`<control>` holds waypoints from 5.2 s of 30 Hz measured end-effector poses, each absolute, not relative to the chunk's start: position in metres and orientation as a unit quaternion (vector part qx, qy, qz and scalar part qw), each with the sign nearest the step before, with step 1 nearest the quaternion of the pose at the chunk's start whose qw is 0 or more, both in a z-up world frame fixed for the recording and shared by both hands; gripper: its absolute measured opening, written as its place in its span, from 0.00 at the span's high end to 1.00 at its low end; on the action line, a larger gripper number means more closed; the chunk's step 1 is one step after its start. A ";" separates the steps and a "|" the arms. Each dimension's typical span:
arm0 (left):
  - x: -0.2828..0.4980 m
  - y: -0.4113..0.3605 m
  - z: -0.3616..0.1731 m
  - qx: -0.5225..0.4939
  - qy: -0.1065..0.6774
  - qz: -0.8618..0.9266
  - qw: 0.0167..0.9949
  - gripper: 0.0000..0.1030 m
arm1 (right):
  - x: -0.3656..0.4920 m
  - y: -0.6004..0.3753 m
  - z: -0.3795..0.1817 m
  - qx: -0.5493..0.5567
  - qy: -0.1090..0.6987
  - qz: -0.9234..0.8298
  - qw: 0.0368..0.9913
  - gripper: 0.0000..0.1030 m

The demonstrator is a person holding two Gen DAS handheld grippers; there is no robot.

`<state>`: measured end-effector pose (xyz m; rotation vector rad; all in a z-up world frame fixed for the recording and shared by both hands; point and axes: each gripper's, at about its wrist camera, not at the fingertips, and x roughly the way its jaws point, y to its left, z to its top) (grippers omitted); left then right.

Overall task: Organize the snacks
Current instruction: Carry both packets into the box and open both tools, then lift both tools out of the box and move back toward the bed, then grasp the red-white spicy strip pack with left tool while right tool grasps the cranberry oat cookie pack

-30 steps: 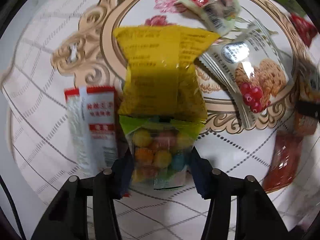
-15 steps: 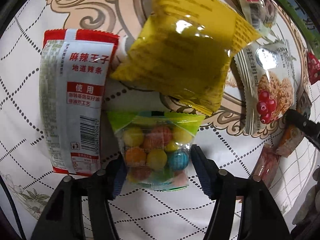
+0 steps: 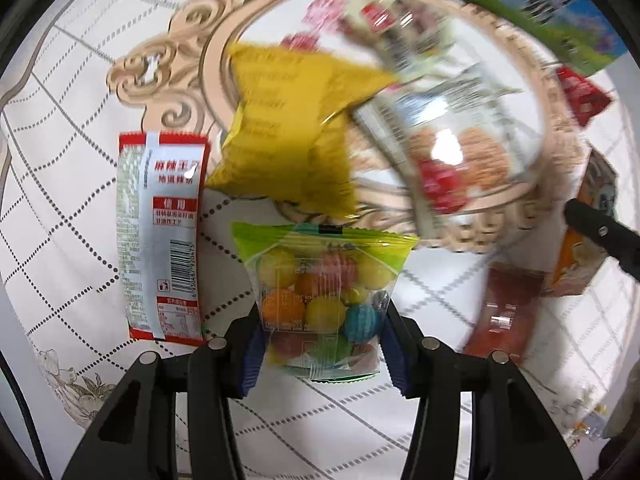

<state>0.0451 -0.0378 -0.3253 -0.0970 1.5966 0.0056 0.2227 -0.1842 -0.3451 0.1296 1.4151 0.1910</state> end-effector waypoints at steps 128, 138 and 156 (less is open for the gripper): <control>0.056 0.145 -0.292 0.004 0.695 0.099 0.712 0.13 | 0.272 -0.054 -0.350 -0.012 0.700 0.135 0.701 0.19; 0.081 0.125 -0.332 0.033 0.711 0.089 0.697 0.13 | 0.243 -0.079 -0.351 0.104 0.733 0.134 0.659 0.14; 0.081 0.132 -0.352 -0.077 0.721 0.083 0.684 0.46 | 0.234 -0.032 -0.376 0.062 0.721 0.104 0.682 0.34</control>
